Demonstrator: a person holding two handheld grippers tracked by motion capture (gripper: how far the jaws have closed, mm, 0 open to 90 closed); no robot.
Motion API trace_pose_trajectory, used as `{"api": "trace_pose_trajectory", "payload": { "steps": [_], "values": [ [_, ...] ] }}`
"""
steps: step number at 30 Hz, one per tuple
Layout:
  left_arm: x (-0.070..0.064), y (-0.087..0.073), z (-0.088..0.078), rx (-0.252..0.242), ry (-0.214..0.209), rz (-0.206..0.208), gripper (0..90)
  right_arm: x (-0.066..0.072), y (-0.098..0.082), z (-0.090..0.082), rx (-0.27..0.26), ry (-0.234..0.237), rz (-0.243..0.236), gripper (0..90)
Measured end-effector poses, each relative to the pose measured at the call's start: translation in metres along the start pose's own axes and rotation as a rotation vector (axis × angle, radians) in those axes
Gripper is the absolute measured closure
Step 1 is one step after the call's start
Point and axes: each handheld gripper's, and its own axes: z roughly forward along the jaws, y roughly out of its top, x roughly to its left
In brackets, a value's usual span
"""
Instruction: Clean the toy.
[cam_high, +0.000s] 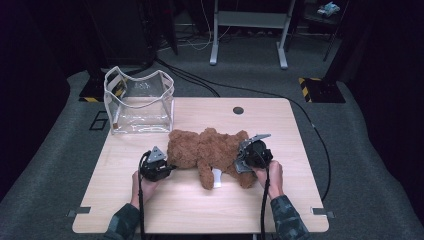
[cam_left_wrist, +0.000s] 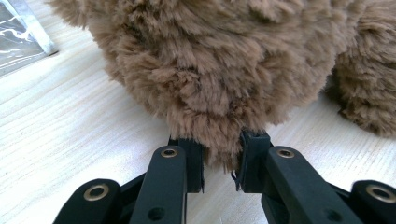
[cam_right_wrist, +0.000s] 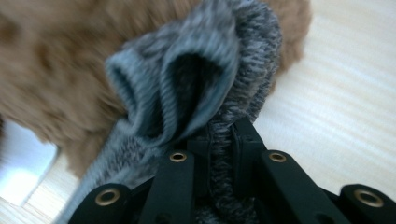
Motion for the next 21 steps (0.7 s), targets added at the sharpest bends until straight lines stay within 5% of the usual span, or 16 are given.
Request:
{"api": "trace_pose_trajectory", "payload": {
  "steps": [3,7,15,18,21],
  "values": [
    [0.001,0.0,0.0,0.001,0.002,0.001,75.7,-0.003,-0.002,0.0,0.034,0.007,-0.002,81.1],
    [0.002,0.0,0.0,0.001,0.002,0.003,75.7,-0.009,-0.002,-0.008,0.078,-0.047,-0.013,80.9],
    [0.001,0.0,0.001,0.002,-0.001,0.0,75.7,-0.027,0.018,-0.034,-0.124,-0.066,0.042,80.4],
    [0.001,0.0,0.001,0.004,-0.001,0.001,75.7,-0.022,0.031,-0.028,-0.163,-0.041,0.033,80.2],
    [0.001,0.0,0.001,0.005,-0.002,0.001,75.8,-0.016,0.038,-0.012,-0.12,-0.027,0.018,80.2]
  ]
}}
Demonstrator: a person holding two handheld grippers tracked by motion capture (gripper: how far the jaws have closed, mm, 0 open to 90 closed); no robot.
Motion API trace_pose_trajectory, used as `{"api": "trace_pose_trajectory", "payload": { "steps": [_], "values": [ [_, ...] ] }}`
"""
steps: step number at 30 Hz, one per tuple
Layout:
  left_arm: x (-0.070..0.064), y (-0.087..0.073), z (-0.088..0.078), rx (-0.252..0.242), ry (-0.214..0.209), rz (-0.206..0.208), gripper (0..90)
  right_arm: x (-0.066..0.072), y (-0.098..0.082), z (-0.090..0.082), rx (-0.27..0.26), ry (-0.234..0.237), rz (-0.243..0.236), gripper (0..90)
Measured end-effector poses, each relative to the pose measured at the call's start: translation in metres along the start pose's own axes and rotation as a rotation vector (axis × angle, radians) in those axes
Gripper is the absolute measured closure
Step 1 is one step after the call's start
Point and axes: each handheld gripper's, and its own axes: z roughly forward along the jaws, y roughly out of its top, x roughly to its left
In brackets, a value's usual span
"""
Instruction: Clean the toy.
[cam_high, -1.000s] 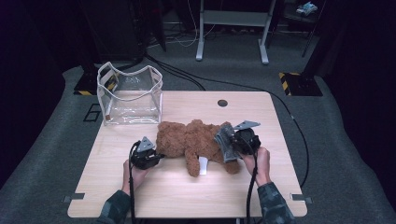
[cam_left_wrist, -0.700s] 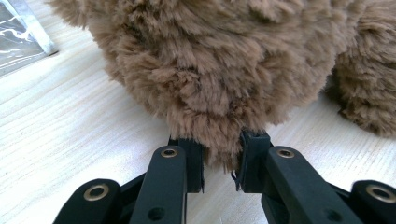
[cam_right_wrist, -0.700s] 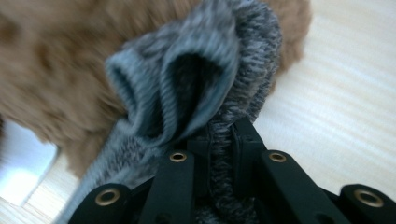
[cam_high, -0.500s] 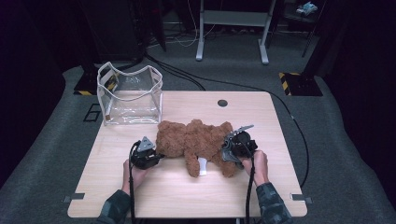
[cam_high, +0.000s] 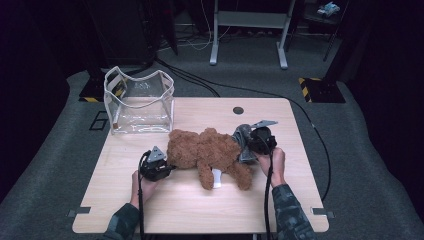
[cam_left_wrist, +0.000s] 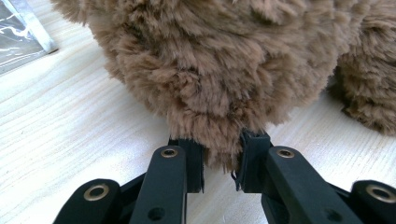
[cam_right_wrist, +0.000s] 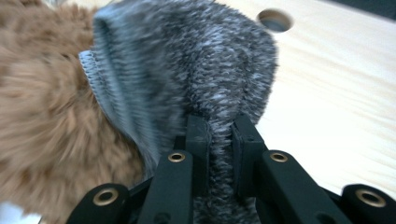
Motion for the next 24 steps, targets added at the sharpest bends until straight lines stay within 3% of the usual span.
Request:
{"api": "trace_pose_trajectory", "payload": {
  "steps": [3,5,15,19,24],
  "values": [
    [0.001,0.0,0.0,0.003,-0.003,0.001,75.8,0.002,-0.001,0.018,0.042,-0.002,-0.015,80.4],
    [0.001,0.0,0.0,0.002,-0.004,0.001,75.7,0.001,-0.004,0.025,0.074,-0.007,0.002,80.6],
    [0.001,-0.001,0.0,-0.002,-0.001,0.004,75.7,-0.027,-0.019,0.028,0.149,-0.074,0.068,80.5],
    [0.001,-0.001,0.0,-0.004,-0.003,0.003,75.7,-0.029,-0.009,0.016,0.102,-0.057,0.06,80.4],
    [0.001,-0.001,0.0,-0.005,-0.003,0.004,75.7,-0.014,0.017,0.003,0.018,-0.016,0.032,80.4]
  ]
}}
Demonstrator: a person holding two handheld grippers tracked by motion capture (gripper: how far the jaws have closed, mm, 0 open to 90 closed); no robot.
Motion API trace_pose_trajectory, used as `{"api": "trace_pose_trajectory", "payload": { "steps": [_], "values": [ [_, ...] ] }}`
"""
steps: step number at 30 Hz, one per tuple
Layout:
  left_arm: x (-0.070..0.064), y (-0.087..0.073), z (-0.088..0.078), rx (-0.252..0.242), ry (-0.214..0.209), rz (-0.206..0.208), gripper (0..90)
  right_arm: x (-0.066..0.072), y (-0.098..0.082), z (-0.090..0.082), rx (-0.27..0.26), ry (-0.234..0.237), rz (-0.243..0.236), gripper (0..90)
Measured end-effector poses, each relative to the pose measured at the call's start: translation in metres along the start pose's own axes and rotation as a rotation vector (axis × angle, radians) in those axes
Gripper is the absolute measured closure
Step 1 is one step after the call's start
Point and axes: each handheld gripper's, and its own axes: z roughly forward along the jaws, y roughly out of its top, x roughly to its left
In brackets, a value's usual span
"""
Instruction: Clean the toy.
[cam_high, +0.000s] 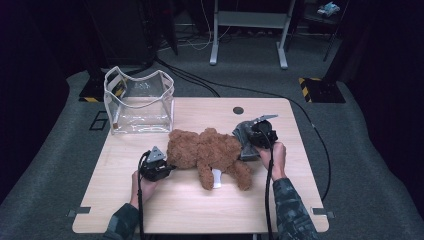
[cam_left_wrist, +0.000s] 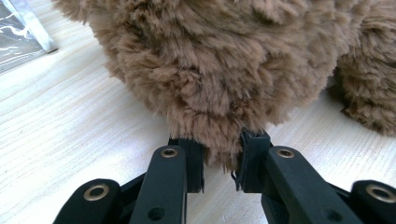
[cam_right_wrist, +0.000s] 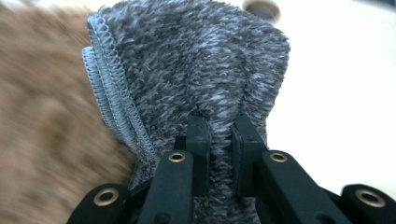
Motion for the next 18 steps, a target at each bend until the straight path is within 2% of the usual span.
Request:
{"api": "trace_pose_trajectory", "payload": {
  "steps": [2,4,8,11,13,18],
  "values": [
    [0.0,0.0,0.0,0.0,0.0,0.001,75.8,0.007,0.009,0.001,-0.014,0.017,-0.028,80.3],
    [0.0,0.0,0.0,0.0,-0.001,0.001,75.8,0.011,0.014,0.007,-0.002,0.028,-0.043,80.3],
    [0.0,0.0,0.0,-0.001,-0.002,0.002,75.8,0.011,0.012,0.028,0.043,0.04,-0.029,80.6],
    [0.0,0.0,0.0,0.0,-0.001,0.005,75.8,0.007,0.009,0.035,0.059,0.034,-0.018,80.8],
    [0.0,0.0,0.0,0.0,-0.002,0.004,75.7,0.003,0.007,0.038,0.072,0.018,-0.01,81.0],
    [0.0,0.0,0.0,0.001,-0.003,0.004,75.8,-0.011,0.003,0.04,0.114,-0.072,-0.002,81.0]
  ]
}}
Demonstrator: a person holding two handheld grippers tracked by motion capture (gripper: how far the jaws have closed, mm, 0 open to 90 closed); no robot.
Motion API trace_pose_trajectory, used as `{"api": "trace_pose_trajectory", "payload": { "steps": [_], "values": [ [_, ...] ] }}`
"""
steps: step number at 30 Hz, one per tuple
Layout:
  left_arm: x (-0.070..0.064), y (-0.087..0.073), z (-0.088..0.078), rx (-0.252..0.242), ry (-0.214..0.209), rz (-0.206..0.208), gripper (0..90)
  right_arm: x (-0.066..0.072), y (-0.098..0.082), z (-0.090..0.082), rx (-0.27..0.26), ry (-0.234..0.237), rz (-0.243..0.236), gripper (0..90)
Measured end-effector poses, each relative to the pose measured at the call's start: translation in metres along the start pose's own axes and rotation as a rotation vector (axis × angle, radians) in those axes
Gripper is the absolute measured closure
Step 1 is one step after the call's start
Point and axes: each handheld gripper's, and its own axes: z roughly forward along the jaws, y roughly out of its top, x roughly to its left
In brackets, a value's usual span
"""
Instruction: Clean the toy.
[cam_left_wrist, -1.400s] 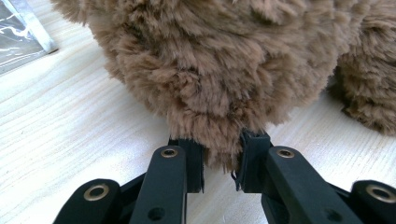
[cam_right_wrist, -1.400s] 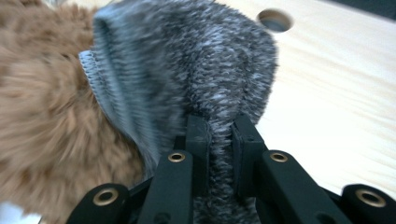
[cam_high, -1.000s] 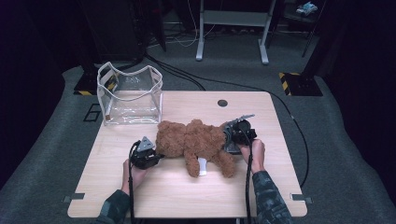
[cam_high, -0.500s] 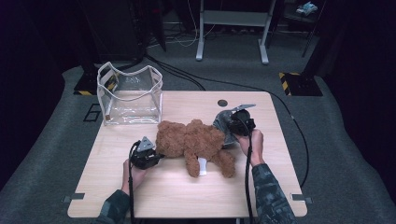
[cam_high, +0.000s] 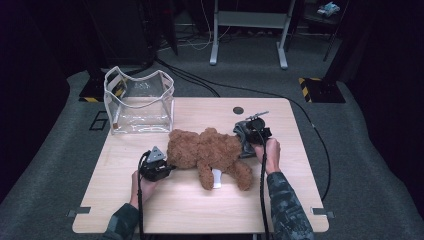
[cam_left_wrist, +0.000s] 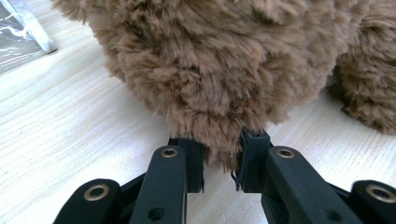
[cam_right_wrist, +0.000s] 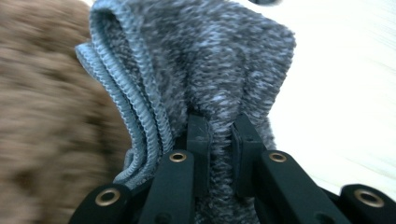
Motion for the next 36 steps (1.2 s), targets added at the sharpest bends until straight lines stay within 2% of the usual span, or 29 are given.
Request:
{"api": "trace_pose_trajectory", "payload": {
  "steps": [2,4,7,11,15,18,20,22,24,26,28,29,30,32,34,36],
  "values": [
    [0.0,0.0,0.0,-0.001,0.0,0.0,75.8,-0.008,-0.003,0.0,0.02,-0.016,0.018,81.0],
    [0.0,0.0,0.0,-0.001,0.0,-0.001,75.8,-0.015,-0.005,-0.002,0.022,-0.012,0.033,80.9],
    [0.0,0.0,0.0,-0.001,0.0,-0.001,75.8,-0.014,-0.004,-0.014,-0.011,0.028,0.068,80.8],
    [-0.001,0.0,0.0,-0.001,0.002,-0.005,75.8,-0.002,0.009,-0.039,-0.093,0.083,0.032,80.8],
    [-0.001,0.001,0.0,0.003,0.001,-0.003,75.8,0.019,0.025,-0.059,-0.16,0.13,-0.027,80.7],
    [-0.001,0.001,0.0,0.005,-0.004,-0.008,75.8,0.032,0.032,-0.061,-0.161,0.166,-0.068,80.7],
    [-0.001,0.001,0.0,0.005,-0.001,-0.002,75.8,0.04,0.034,-0.053,-0.121,0.175,-0.082,80.8],
    [-0.001,0.001,0.0,0.004,-0.002,-0.001,75.8,0.042,0.031,-0.04,-0.087,0.16,-0.1,80.8],
    [0.0,0.001,0.0,0.004,-0.003,-0.002,75.8,0.04,0.025,-0.024,-0.037,0.137,-0.091,81.0],
    [0.0,0.001,-0.001,0.005,-0.004,0.0,75.8,0.033,0.017,-0.008,0.009,0.121,-0.054,81.0],
    [0.0,0.001,0.0,0.004,-0.005,-0.001,75.8,0.021,0.01,0.002,0.014,0.133,-0.008,81.1],
    [0.0,0.001,0.0,0.005,-0.005,-0.001,75.8,0.017,0.009,0.003,0.007,0.14,0.012,81.1],
    [-0.001,0.001,0.0,0.001,-0.004,-0.005,75.8,0.014,0.008,0.001,0.007,0.126,0.016,81.1],
    [-0.001,0.001,0.001,0.002,-0.004,-0.006,75.8,0.013,0.01,-0.002,-0.001,0.079,-0.003,81.0],
    [-0.001,0.001,0.001,0.001,-0.004,-0.007,75.8,0.012,0.012,-0.006,0.007,0.042,-0.003,80.9],
    [0.0,0.001,0.0,0.003,-0.004,-0.002,75.8,0.007,0.014,-0.011,0.001,0.029,0.002,80.9]
  ]
}}
